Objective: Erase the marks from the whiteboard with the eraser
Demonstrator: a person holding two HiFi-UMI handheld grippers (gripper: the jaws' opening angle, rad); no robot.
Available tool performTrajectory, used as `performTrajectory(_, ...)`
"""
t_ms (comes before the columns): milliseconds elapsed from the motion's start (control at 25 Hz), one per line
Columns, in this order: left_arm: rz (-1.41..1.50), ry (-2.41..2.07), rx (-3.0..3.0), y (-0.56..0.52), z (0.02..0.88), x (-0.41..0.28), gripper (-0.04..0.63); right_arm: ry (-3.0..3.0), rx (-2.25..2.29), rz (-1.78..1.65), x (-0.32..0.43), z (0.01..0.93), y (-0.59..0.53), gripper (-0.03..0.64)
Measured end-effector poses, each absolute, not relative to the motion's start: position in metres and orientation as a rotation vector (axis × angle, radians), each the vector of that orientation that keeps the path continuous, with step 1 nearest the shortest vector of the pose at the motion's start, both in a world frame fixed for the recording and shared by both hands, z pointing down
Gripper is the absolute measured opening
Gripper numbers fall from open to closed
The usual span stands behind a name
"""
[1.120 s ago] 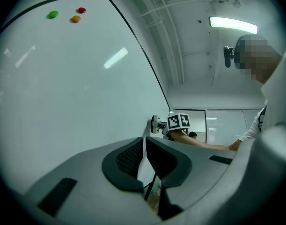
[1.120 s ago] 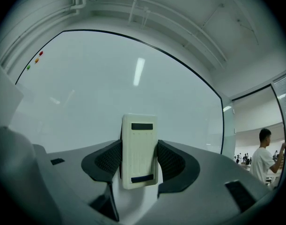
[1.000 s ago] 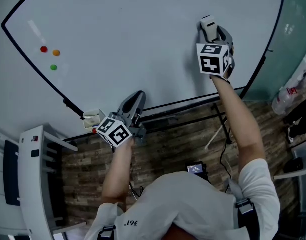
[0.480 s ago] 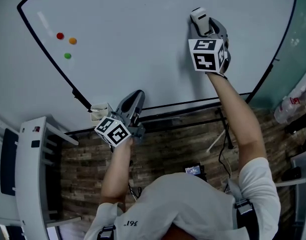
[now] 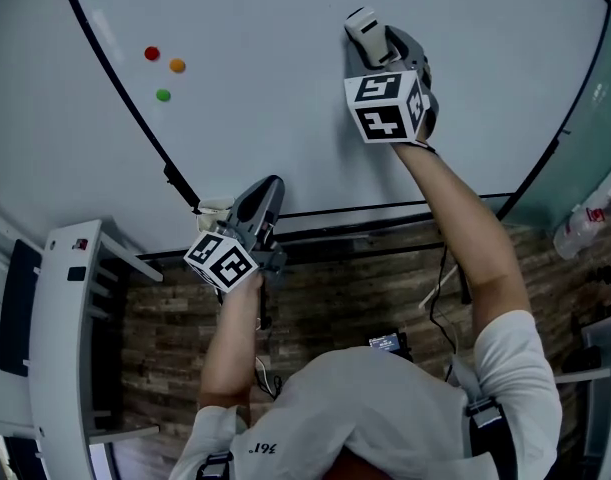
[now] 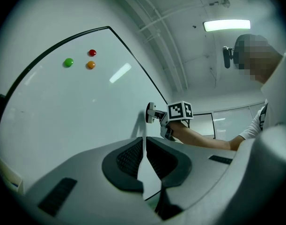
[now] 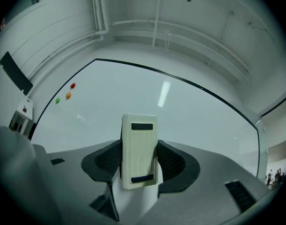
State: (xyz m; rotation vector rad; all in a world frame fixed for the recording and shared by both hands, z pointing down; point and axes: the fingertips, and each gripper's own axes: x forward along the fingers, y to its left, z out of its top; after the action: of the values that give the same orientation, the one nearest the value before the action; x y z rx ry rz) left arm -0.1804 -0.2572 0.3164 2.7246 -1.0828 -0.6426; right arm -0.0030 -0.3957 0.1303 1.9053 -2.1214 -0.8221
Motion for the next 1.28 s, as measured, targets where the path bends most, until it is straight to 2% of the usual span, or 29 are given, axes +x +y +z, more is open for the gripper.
performTrajectory(600, -0.678, -1.187, 2.69, -0.244, 0.313, -0.253, 0.014, -2.132, 1.8, -0.917, -0.13, 0.111, -0.408, 0.253)
performTrajectory(1280, -0.67, -1.155, 2.693, -0.252, 0.321, -0.241, 0.014, -1.947, 1.86, -0.992, -0.134, 0.109, -0.429, 0.253)
